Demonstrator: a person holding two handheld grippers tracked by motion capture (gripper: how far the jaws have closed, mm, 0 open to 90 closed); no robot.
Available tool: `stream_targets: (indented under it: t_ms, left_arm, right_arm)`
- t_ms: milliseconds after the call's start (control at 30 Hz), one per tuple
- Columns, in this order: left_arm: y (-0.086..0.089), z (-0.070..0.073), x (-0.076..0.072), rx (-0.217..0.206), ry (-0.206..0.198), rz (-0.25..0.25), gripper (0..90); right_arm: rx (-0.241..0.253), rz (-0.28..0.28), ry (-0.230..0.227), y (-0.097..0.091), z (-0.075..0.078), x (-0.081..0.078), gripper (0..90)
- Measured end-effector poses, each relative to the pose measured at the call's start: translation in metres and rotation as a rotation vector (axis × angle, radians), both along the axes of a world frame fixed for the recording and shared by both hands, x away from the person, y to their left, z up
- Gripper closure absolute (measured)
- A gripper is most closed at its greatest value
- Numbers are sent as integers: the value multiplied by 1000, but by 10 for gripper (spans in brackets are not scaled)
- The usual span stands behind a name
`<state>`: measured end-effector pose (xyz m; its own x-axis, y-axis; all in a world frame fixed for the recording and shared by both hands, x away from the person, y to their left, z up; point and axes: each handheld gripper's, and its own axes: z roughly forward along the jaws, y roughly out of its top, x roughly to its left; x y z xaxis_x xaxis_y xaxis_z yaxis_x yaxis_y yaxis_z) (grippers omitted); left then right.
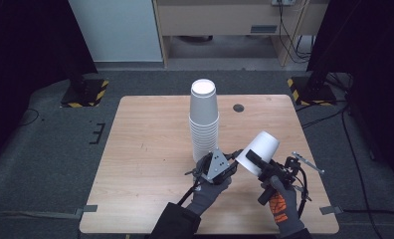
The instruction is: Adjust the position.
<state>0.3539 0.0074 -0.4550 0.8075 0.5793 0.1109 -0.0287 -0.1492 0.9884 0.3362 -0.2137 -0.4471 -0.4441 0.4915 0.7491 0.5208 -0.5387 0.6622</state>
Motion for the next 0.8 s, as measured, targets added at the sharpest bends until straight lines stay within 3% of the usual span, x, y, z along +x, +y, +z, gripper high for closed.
stream_targets:
  t_ms: [800]
  left_arm:
    - [15,6,-8,21,28,-19,848]
  right_arm:
    - [-25,6,-30,-3,3,6,44]
